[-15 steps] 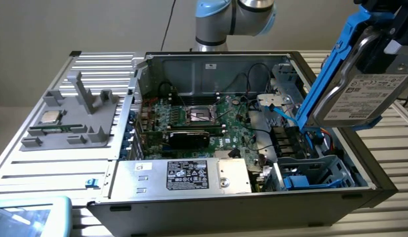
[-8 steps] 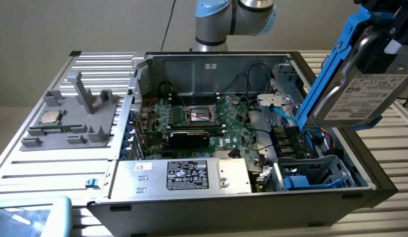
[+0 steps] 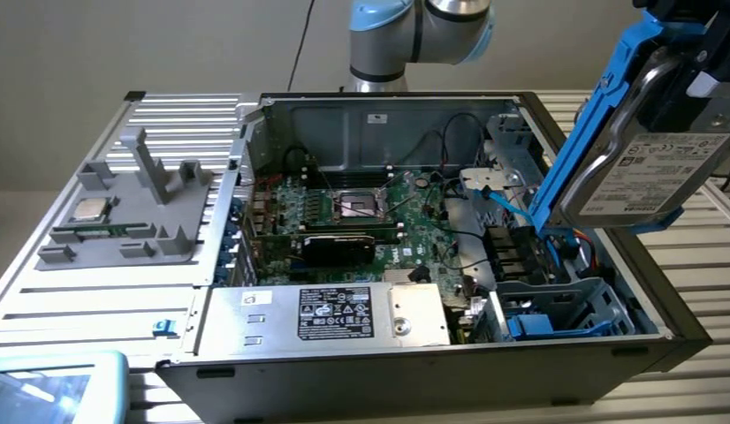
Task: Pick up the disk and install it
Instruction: 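Insert the disk into the insertion slot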
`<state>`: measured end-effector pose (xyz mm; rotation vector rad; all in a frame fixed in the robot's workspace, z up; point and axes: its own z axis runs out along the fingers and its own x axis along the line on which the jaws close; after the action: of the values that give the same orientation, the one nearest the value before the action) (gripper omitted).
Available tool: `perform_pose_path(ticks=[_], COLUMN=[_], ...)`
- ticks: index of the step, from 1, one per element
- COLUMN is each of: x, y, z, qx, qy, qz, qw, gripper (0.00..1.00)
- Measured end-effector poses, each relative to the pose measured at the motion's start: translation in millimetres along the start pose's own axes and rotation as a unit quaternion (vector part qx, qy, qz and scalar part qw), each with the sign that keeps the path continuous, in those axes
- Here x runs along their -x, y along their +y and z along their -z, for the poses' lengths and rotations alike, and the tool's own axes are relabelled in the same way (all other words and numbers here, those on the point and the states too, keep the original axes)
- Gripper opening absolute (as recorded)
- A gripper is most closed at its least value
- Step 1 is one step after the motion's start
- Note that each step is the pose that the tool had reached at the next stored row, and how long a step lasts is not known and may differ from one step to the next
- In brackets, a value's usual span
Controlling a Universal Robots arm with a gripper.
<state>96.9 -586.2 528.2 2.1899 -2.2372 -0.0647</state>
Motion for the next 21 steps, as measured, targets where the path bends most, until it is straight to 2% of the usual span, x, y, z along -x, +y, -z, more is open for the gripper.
perform_pose_path(ticks=[12,18,21], x=[0.0,0.0,-0.1], y=[0.0,-0.2,-0.2], z=[-0.3,-4.9,-6.0], qx=[0.0,-0.0005,-0.0006], qy=[0.0004,0.0119,0.0146], qz=[0.0,0.0,0.0], qw=[1.0,0.9999,0.9999], gripper=[0.37,0.37,0.37])
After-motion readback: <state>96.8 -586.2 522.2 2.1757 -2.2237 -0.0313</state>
